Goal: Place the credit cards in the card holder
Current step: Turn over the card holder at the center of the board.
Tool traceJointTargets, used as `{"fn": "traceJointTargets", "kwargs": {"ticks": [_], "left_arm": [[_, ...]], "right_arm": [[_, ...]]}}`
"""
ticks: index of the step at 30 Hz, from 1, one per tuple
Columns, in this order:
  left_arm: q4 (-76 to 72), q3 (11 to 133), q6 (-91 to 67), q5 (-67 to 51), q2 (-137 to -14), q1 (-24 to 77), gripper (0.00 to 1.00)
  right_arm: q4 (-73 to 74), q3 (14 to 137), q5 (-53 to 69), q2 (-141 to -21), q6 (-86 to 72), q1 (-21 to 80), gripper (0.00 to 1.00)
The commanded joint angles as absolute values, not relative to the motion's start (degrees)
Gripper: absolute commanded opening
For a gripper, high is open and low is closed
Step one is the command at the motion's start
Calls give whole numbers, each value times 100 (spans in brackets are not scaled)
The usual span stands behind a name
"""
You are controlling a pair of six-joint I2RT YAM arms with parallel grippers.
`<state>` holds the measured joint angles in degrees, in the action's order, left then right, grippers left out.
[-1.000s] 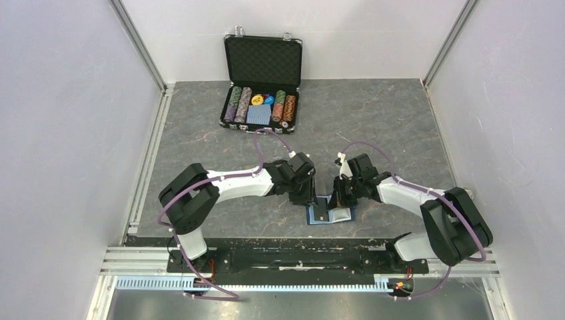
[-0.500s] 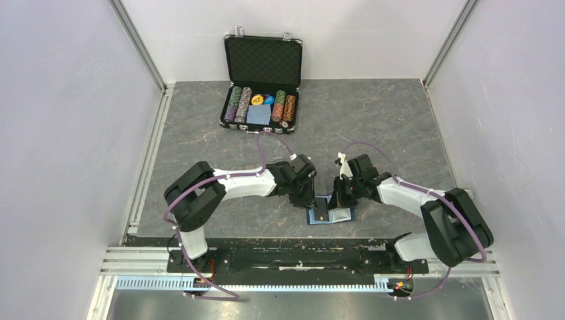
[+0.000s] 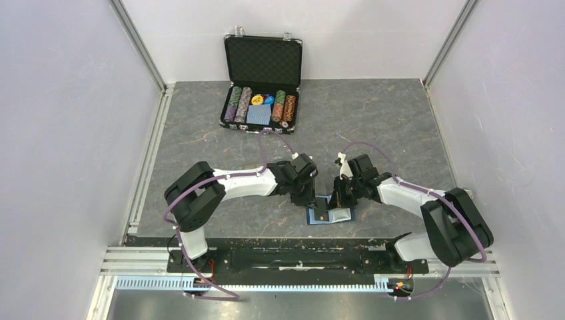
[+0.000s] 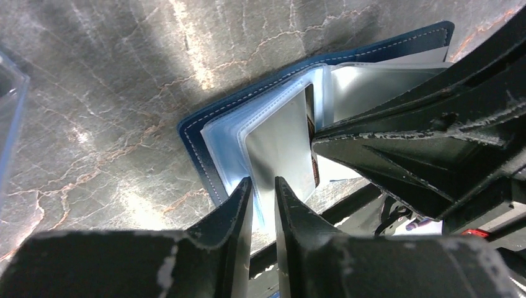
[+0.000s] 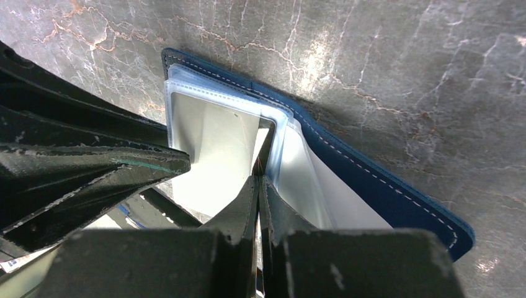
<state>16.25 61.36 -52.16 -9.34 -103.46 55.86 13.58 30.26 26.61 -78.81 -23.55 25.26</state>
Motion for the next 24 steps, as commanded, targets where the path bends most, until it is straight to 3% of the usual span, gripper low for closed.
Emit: {"fn": "traceJointTargets", "kwargs": {"ticks": [1, 13, 15, 17, 24], "left_arm": [[1430, 6432, -4880, -994, -10288, 5677, 23], [698, 6241, -4955, -1460, -10321, 5675, 23], [720, 6253, -4962, -1459, -10327, 5678, 17], [839, 6289, -4957, -1399, -10327, 5671, 3], [2117, 6602, -4563, -754, -10126, 5653, 2]], "right_arm": [[1416, 2847, 2308, -7955, -2272, 2548, 0], [1415, 3075, 2477, -7868, -2356, 2550, 0], [1422, 3110, 2495, -7842, -2367, 2549, 0], [1442, 3157, 2490, -7814, -2377, 2549, 0], [1699, 3634, 2428, -7615, -2381, 2549, 3]]}}
